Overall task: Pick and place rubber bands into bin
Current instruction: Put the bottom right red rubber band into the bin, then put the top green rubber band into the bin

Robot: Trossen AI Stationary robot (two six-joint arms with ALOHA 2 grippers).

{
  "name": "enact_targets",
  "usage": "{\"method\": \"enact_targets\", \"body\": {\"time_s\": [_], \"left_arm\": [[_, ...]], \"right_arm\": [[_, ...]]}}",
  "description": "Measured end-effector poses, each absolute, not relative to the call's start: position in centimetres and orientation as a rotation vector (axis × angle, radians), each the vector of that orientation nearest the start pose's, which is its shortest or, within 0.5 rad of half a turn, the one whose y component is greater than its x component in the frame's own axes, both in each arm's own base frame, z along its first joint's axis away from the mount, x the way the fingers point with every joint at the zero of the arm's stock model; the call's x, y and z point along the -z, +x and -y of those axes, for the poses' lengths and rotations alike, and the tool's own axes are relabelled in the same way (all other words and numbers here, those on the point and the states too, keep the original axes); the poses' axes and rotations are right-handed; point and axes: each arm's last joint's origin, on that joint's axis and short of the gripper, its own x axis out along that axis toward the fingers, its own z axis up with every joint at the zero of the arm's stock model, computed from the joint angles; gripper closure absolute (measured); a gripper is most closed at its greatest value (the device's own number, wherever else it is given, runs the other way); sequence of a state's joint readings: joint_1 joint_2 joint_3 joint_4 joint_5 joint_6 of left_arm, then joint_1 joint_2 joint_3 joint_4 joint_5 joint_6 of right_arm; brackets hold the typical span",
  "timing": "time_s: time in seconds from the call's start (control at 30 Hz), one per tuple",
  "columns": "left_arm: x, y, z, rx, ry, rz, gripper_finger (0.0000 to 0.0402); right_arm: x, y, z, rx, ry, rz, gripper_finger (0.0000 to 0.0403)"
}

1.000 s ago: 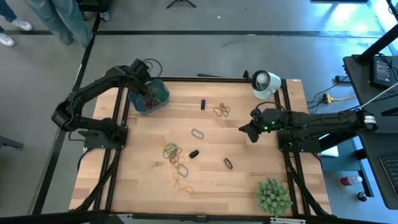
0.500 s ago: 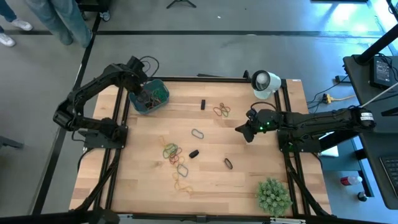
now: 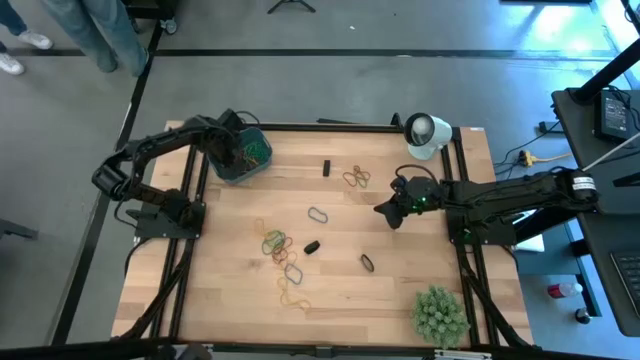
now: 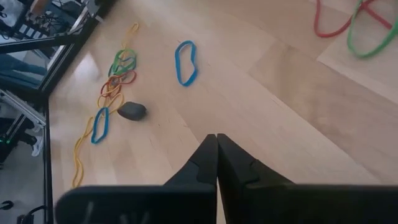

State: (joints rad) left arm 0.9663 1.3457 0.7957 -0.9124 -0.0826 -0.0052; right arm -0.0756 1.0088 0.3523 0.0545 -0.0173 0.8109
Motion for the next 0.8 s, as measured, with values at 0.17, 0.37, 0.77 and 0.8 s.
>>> {"method": "enact_targets", "body": {"time_s": [0.17, 0.37, 0.77, 0.8], "left_arm": [[-17.5, 12.2, -17.2, -0.860, -0.632, -1.338, 0.0395], [-17.2, 12.3, -17.2, -0.883, -0.613, -1.325, 0.0361], [-17.5, 12.3, -17.4, -0.900, -0.590, -1.332, 0.0266], [-17.8, 12.4, -17.5, -0.900, -0.588, -1.322, 0.0262]], "right_arm": [[-16.9, 19.0, 1.4, 0.298, 0.813, -0.549, 0.0400], [-17.0, 19.0, 1.4, 0.296, 0.813, -0.545, 0.0400], [-17.0, 19.0, 1.4, 0.294, 0.811, -0.544, 0.0400], [-17.0, 19.0, 1.4, 0.294, 0.810, -0.544, 0.0400]]}}
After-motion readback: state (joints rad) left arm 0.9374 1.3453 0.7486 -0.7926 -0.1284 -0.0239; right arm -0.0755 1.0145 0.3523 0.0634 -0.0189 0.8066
